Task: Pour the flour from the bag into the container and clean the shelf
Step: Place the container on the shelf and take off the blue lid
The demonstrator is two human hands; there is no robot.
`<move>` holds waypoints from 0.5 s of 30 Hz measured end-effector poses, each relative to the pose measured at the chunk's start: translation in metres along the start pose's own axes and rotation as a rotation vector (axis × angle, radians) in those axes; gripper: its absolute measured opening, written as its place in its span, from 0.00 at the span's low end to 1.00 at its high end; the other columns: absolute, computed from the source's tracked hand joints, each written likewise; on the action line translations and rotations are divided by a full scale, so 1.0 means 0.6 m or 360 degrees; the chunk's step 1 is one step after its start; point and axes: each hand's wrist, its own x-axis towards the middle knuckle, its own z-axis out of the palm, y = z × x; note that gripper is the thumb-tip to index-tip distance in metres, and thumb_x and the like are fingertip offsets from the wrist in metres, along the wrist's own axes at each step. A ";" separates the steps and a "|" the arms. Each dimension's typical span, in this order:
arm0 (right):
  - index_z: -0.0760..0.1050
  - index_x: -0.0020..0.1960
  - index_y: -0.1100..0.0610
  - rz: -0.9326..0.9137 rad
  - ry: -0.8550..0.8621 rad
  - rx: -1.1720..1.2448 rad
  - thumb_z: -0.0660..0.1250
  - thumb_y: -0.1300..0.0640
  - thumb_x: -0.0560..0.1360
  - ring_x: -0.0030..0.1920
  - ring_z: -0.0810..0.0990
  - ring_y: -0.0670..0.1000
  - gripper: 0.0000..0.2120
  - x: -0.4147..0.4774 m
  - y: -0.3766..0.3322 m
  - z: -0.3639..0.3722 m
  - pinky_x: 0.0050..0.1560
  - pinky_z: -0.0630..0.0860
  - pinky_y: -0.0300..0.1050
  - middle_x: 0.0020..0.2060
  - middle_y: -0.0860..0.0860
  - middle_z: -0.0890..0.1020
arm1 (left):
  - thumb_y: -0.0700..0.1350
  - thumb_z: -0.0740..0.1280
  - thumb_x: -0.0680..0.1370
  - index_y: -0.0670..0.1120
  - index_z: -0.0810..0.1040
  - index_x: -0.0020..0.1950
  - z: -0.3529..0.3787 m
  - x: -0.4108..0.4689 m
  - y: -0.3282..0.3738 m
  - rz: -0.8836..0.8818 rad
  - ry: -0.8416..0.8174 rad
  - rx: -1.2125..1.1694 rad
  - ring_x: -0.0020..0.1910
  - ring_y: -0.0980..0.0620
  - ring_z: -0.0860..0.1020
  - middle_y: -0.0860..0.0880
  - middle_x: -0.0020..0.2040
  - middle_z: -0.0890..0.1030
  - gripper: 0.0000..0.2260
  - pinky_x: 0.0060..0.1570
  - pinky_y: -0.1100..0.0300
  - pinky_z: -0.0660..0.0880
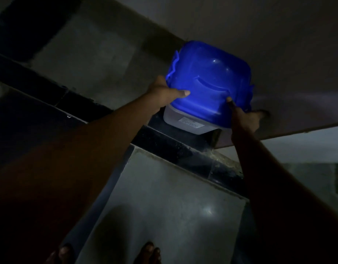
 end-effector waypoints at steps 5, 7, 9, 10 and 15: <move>0.70 0.63 0.56 0.0131 -0.0141 0.0050 0.85 0.37 0.49 0.59 0.79 0.58 0.50 -0.041 0.014 -0.040 0.59 0.80 0.60 0.61 0.52 0.77 | 0.58 0.85 0.49 0.44 0.78 0.63 -0.041 -0.032 0.005 -0.0123 0.0012 0.0081 0.55 0.48 0.83 0.50 0.60 0.82 0.45 0.54 0.52 0.82; 0.73 0.59 0.54 0.0136 -0.0206 0.0115 0.86 0.37 0.46 0.56 0.82 0.55 0.47 -0.079 0.032 -0.062 0.56 0.82 0.60 0.55 0.47 0.81 | 0.53 0.86 0.53 0.41 0.79 0.62 -0.065 -0.096 0.022 -0.0114 0.0025 0.0101 0.54 0.48 0.83 0.49 0.58 0.83 0.41 0.53 0.54 0.81; 0.79 0.58 0.54 0.0120 -0.0292 0.0147 0.87 0.38 0.45 0.52 0.85 0.52 0.45 -0.124 0.051 -0.078 0.53 0.83 0.56 0.53 0.46 0.85 | 0.45 0.85 0.58 0.37 0.80 0.56 -0.094 -0.163 0.030 -0.0070 0.0039 0.0086 0.50 0.51 0.82 0.51 0.50 0.84 0.31 0.46 0.61 0.80; 0.81 0.54 0.55 0.0110 -0.0343 0.0178 0.87 0.40 0.47 0.48 0.85 0.51 0.40 -0.166 0.045 -0.091 0.49 0.83 0.51 0.50 0.47 0.86 | 0.42 0.85 0.58 0.37 0.80 0.51 -0.112 -0.202 0.038 -0.0055 0.0064 0.0076 0.47 0.52 0.82 0.52 0.46 0.83 0.26 0.44 0.63 0.79; 0.82 0.58 0.59 0.0180 -0.0610 0.0287 0.86 0.55 0.58 0.51 0.86 0.55 0.31 -0.412 -0.001 -0.187 0.52 0.83 0.57 0.52 0.54 0.87 | 0.46 0.85 0.55 0.44 0.83 0.59 -0.249 -0.442 0.102 -0.0014 0.0060 0.0120 0.55 0.49 0.84 0.49 0.55 0.86 0.33 0.58 0.45 0.80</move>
